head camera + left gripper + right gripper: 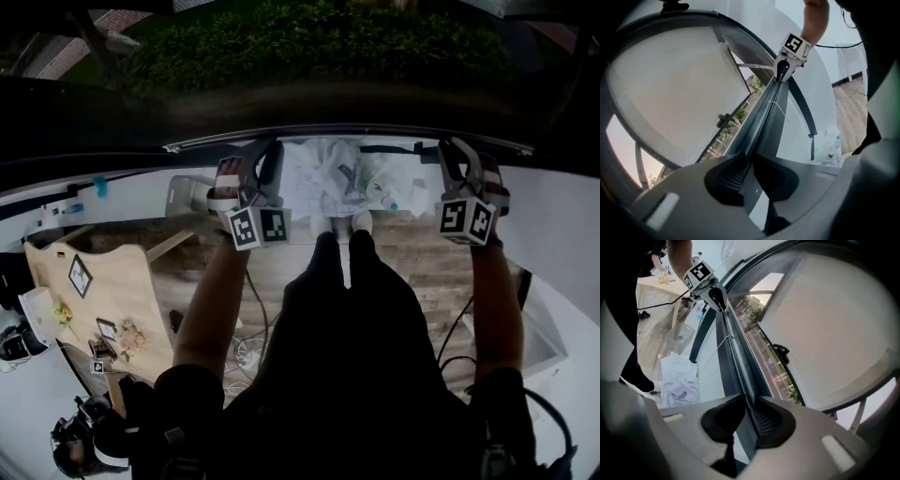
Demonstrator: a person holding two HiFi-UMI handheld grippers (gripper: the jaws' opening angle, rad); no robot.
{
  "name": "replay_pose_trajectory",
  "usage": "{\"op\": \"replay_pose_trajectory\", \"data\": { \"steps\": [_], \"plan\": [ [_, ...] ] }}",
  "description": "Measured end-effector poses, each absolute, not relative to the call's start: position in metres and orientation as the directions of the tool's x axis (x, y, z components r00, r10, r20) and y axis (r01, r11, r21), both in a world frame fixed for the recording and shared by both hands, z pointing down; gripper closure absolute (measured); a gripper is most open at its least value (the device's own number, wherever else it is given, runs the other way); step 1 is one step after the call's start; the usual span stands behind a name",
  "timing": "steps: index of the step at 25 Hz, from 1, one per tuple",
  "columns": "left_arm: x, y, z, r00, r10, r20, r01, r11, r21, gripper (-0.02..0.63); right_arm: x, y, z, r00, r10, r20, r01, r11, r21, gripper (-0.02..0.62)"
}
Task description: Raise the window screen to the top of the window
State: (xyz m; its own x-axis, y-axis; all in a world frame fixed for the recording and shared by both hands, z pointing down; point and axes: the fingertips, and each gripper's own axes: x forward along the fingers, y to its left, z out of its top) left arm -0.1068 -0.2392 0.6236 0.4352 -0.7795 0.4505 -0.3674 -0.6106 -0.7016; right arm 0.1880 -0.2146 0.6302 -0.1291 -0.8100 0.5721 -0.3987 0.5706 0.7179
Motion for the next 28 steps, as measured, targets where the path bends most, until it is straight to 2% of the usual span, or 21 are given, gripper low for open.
{"op": "replay_pose_trajectory", "data": {
  "steps": [5, 10, 20, 28],
  "plan": [
    [-0.113, -0.247, 0.624, 0.411, -0.797, 0.443, -0.388, -0.593, -0.706, 0.554, 0.186, -0.218, 0.631, -0.131, -0.809, 0.573, -0.404, 0.572, 0.714, 0.531],
    [-0.112, -0.249, 0.630, 0.393, -0.779, 0.488, -0.291, -0.609, -0.738, 0.554, 0.186, -0.217, 0.632, -0.136, -0.809, 0.571, -0.408, 0.571, 0.712, 0.531],
    [-0.109, -0.247, 0.635, 0.371, -0.776, 0.510, -0.218, -0.607, -0.765, 0.545, 0.188, -0.216, 0.637, -0.111, -0.811, 0.574, -0.354, 0.572, 0.740, 0.534],
    [-0.113, -0.254, 0.637, 0.329, -0.781, 0.531, -0.230, -0.612, -0.757, 0.539, 0.182, -0.223, 0.635, -0.105, -0.808, 0.580, -0.359, 0.574, 0.736, 0.548]
  ]
}}
